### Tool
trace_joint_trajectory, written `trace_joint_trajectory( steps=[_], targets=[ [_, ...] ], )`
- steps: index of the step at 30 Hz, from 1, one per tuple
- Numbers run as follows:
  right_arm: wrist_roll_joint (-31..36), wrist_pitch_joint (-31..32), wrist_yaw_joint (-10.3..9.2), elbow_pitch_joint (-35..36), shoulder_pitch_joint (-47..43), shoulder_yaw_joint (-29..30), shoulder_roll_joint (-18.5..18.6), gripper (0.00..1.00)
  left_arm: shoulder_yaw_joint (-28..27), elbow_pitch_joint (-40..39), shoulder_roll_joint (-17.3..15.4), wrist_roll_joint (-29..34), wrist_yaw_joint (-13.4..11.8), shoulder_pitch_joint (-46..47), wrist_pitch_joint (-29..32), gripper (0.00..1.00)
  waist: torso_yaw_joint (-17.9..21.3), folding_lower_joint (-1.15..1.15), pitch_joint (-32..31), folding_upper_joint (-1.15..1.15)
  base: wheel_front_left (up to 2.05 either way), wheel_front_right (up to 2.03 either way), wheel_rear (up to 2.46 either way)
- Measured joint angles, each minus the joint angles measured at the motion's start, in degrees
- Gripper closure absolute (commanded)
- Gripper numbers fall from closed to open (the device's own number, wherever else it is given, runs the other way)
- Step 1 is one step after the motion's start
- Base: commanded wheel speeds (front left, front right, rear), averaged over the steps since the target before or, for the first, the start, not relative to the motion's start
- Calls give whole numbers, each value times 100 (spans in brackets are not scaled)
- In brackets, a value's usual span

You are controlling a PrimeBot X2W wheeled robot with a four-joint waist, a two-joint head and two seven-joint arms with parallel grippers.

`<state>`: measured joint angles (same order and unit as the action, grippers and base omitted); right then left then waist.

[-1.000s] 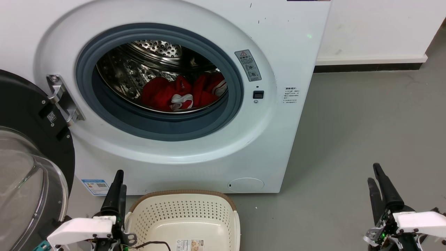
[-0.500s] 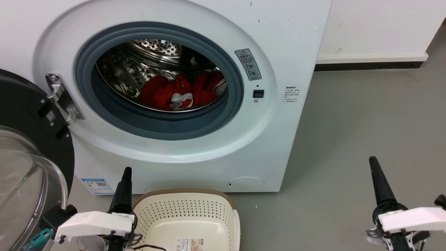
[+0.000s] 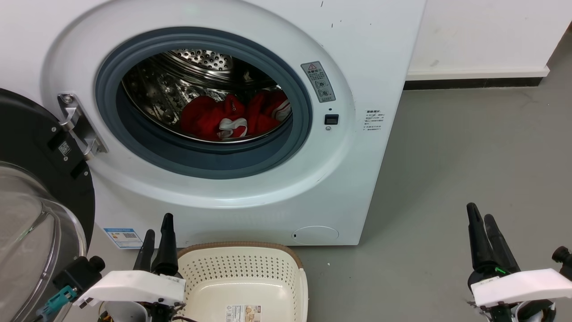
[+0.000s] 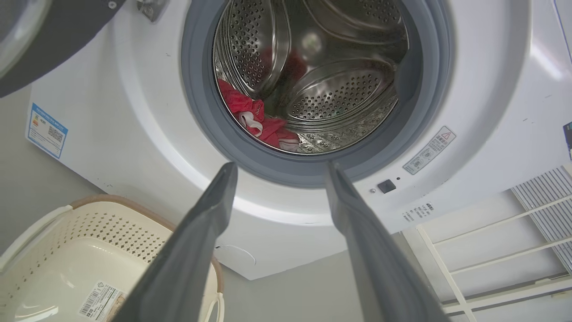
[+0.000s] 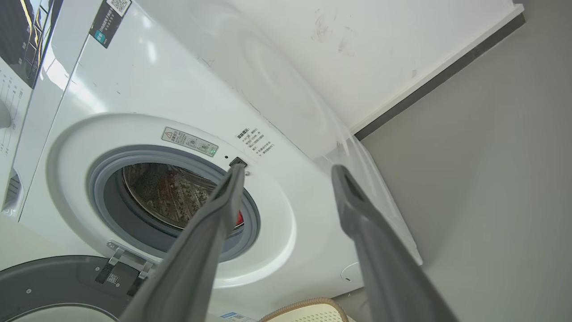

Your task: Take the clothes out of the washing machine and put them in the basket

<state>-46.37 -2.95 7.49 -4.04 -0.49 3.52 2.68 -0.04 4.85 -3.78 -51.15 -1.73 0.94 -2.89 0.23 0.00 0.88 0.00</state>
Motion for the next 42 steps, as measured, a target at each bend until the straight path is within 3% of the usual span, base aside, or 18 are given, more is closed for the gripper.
trace_joint_trajectory(
  steps=[7,42],
  targets=[
    [564,-125,0,225,-76,-20,1,0,118,-179,-48,523,-88,-74,-136,0,-1,0,9,0,0,0,0],
    [2944,-715,1,1078,-425,-157,3,0,175,-598,-60,2967,-24,-380,-723,0,-24,0,107,0,0,0,0]
  ],
)
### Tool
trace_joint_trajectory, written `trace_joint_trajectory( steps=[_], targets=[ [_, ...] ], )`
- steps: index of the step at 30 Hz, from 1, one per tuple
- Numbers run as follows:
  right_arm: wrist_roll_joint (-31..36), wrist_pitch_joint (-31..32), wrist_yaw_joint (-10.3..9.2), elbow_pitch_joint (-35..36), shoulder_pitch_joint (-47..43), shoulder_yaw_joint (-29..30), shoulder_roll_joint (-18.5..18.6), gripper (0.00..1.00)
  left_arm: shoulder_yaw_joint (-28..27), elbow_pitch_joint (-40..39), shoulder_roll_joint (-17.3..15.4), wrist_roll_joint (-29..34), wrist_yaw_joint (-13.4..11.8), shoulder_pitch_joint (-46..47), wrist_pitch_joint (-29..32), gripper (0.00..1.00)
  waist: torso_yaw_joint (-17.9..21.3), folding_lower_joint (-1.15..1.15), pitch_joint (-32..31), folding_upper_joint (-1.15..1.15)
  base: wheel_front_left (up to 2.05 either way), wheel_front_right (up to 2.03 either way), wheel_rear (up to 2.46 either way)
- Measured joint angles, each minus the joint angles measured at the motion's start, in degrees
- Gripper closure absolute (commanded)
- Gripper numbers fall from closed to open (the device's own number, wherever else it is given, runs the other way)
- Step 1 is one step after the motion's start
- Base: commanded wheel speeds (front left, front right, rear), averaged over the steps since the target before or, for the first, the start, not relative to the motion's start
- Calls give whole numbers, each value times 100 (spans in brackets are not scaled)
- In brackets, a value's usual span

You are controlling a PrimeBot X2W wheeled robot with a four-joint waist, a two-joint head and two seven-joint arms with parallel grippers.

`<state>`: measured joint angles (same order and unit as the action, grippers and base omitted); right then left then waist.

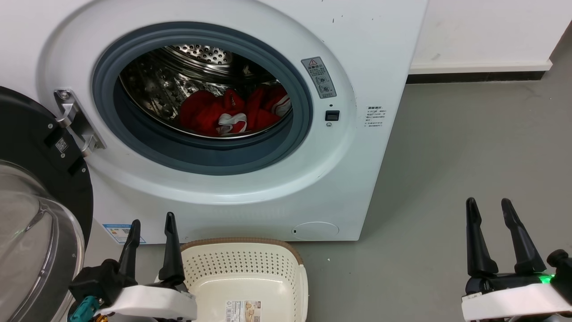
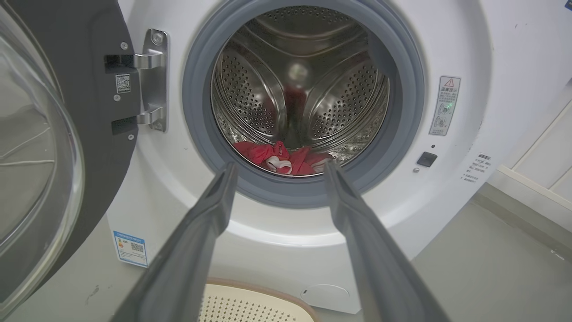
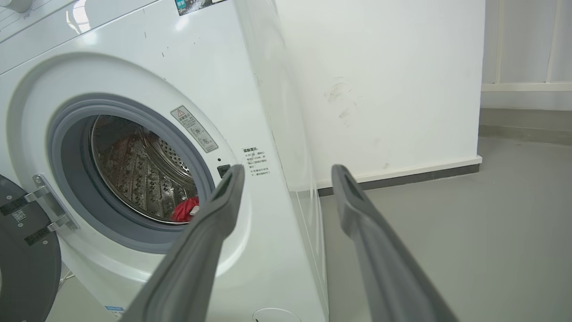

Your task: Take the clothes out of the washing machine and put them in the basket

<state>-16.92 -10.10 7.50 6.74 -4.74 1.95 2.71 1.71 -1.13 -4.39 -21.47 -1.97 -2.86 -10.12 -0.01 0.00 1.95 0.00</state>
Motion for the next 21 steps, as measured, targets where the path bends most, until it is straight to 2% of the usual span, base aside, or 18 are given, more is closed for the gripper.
trace_joint_trajectory(
  steps=[12,21],
  targets=[
    [777,-175,0,225,-119,-48,1,0,42,-89,9,804,-123,-88,-171,0,7,0,-3,0,0,0,0],
    [1206,-291,0,344,-182,-74,2,0,25,-192,13,1172,-155,-157,-279,0,10,0,-20,0,0,0,0]
  ],
)
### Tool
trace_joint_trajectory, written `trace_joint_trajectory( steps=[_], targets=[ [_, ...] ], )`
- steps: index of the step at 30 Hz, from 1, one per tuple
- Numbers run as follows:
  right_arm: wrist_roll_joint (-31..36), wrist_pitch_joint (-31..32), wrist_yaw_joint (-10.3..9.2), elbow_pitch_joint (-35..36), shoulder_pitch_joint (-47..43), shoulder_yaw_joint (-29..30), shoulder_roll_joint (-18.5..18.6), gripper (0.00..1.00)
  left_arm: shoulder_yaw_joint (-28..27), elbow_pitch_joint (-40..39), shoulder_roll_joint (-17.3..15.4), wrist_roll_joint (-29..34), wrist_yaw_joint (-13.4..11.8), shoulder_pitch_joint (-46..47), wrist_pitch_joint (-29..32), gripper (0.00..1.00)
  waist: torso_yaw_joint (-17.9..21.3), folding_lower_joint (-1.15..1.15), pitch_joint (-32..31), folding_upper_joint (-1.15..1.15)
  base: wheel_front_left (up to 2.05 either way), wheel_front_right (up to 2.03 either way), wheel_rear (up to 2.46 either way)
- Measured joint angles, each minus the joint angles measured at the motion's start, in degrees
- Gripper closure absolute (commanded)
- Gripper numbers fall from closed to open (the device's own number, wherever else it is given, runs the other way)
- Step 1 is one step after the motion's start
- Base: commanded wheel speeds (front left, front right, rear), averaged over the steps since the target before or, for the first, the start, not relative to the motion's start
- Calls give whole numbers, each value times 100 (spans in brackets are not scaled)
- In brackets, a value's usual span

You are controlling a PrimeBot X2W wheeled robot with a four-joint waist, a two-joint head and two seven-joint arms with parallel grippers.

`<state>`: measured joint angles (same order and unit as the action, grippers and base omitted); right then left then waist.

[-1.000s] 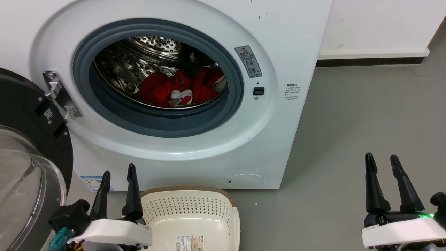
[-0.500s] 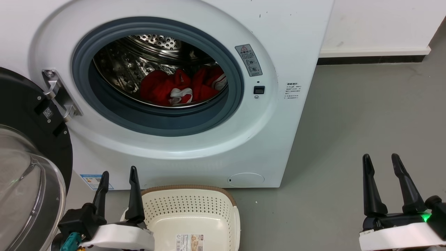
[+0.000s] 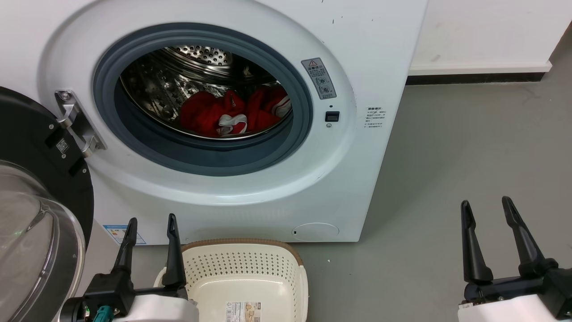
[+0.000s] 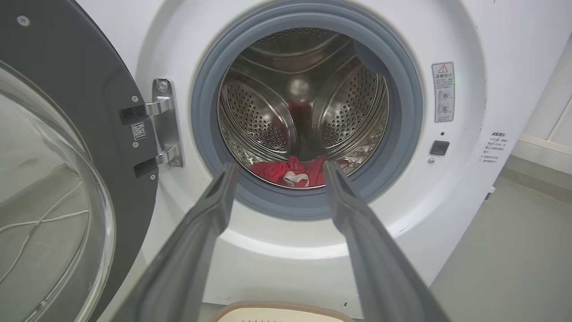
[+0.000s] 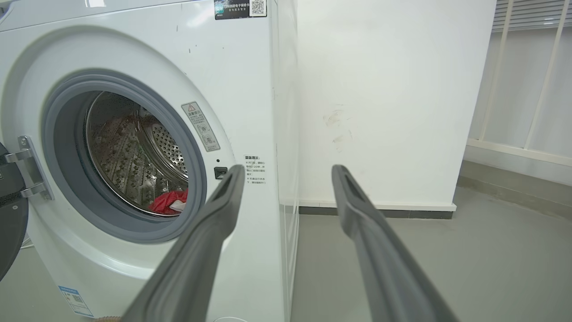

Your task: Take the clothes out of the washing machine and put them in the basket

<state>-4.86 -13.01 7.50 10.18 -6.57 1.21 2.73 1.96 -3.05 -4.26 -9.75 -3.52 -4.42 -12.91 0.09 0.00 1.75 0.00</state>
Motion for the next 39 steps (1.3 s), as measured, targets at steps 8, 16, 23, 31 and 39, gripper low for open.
trace_joint_trajectory(
  steps=[8,16,23,31,39],
  targets=[
    [403,-111,0,134,-90,-21,2,0,-125,-82,62,411,109,-80,-122,0,-4,0,-27,0,0,0,0],
    [602,-187,0,172,-130,-15,4,0,-204,-93,101,703,188,-131,-193,0,-2,0,-32,0,0,0,0],
    [509,-203,1,133,-165,2,7,0,-258,-83,123,742,234,-154,-199,0,8,0,-39,0,0,0,0],
    [389,-207,1,-11,-180,-2,9,0,-274,-40,130,737,249,-176,-200,0,17,0,-46,0,0,0,0],
    [381,-207,1,-88,-193,-15,10,0,-261,8,131,689,242,-191,-200,0,17,0,-53,0,0,0,0]
  ],
)
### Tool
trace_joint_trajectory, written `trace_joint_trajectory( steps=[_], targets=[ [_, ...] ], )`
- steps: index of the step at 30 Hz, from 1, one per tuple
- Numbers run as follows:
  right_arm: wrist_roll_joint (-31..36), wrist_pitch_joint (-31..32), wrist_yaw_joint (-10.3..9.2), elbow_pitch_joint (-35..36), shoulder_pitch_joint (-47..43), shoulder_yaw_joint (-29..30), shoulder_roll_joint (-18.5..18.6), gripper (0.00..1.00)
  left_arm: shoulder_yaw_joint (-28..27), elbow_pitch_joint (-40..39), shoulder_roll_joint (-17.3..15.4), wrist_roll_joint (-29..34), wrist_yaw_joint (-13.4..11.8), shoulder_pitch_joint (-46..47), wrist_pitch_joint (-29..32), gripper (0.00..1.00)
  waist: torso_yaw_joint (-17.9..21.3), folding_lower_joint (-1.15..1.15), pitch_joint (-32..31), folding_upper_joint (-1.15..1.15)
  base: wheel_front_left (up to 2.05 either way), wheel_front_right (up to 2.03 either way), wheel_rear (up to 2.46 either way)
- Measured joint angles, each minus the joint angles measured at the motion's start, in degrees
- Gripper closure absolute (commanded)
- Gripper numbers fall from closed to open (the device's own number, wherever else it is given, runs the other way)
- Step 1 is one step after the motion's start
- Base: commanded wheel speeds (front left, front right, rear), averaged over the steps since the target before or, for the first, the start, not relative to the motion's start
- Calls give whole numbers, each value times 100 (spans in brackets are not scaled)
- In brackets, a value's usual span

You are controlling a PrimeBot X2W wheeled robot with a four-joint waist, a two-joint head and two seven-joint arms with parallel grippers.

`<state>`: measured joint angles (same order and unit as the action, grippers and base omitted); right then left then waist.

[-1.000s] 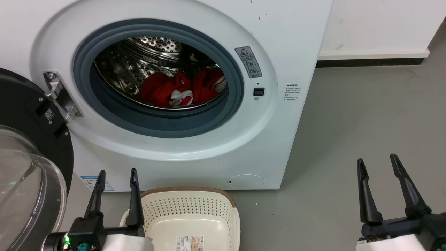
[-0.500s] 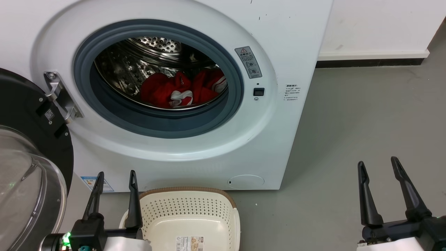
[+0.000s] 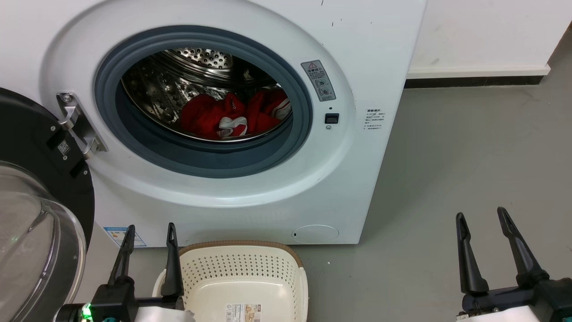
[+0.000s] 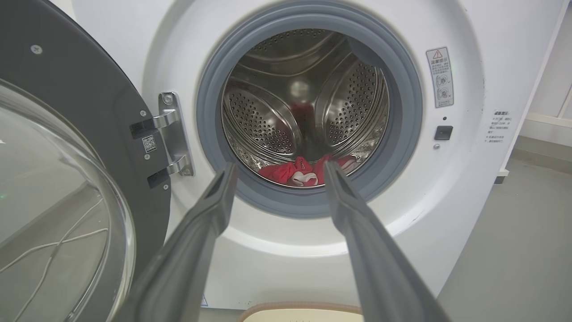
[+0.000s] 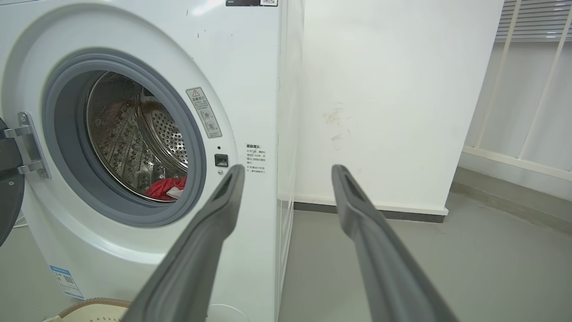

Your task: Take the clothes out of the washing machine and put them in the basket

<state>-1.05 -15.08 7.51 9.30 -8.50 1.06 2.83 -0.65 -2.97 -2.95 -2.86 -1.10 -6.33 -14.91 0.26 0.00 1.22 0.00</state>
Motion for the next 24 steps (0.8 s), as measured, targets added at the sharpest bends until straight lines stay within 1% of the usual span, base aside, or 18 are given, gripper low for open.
trace_joint_trajectory(
  steps=[13,17,20,24],
  targets=[
    [-20,0,0,49,5,-38,0,0,-3,123,1,-43,-10,14,-1,0,43,0,39,0,0,0,0],
    [-35,0,0,89,49,-77,0,0,-49,311,3,-51,112,238,-16,0,100,0,106,0,0,0,0],
    [-37,0,0,148,159,-101,0,0,-142,524,-1,-25,276,581,-16,0,152,0,225,0,0,0,0],
    [-46,0,0,229,313,-134,2,0,-313,929,-134,-5,468,1238,-16,0,248,0,460,0,0,0,0]
  ],
)
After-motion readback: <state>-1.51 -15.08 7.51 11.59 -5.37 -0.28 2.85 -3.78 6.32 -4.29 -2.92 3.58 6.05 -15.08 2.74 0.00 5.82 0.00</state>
